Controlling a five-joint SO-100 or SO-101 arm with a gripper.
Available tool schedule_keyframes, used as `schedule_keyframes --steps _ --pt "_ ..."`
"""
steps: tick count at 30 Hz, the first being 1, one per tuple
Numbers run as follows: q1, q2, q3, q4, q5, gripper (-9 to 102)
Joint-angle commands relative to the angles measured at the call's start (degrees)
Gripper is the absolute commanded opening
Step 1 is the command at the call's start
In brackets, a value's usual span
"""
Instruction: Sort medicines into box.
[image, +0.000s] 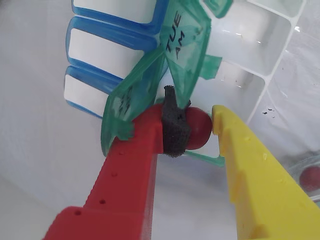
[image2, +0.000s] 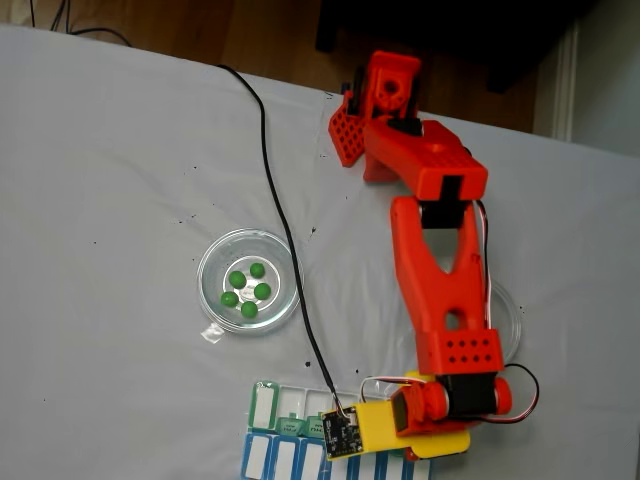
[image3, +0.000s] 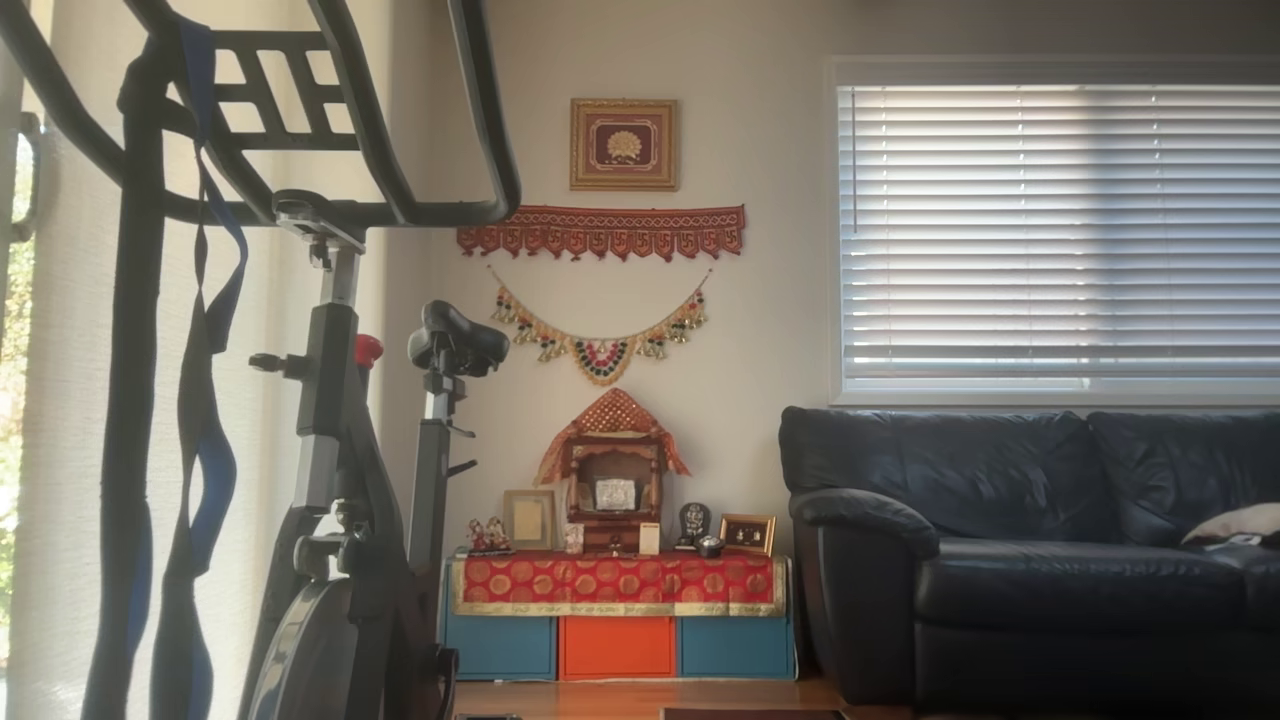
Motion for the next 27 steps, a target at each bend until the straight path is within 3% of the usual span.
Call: schedule_keyframes --steps 1,11,20,23,25,27 --pt "1.05 2.37 -5.27 -0.79 -0.44 1" --pt "2.20 -0.35 -10.37 3.34 -1.23 1" --pt "2.72 -12.66 -30.59 16.87 -2.72 1" --pt "2.90 -19.86 -44.56 24.79 -2.55 2" --pt "2.90 -33.75 -70.66 32.70 -1.67 4" --pt "2.90 -35.33 -72.77 32.70 -1.49 5"
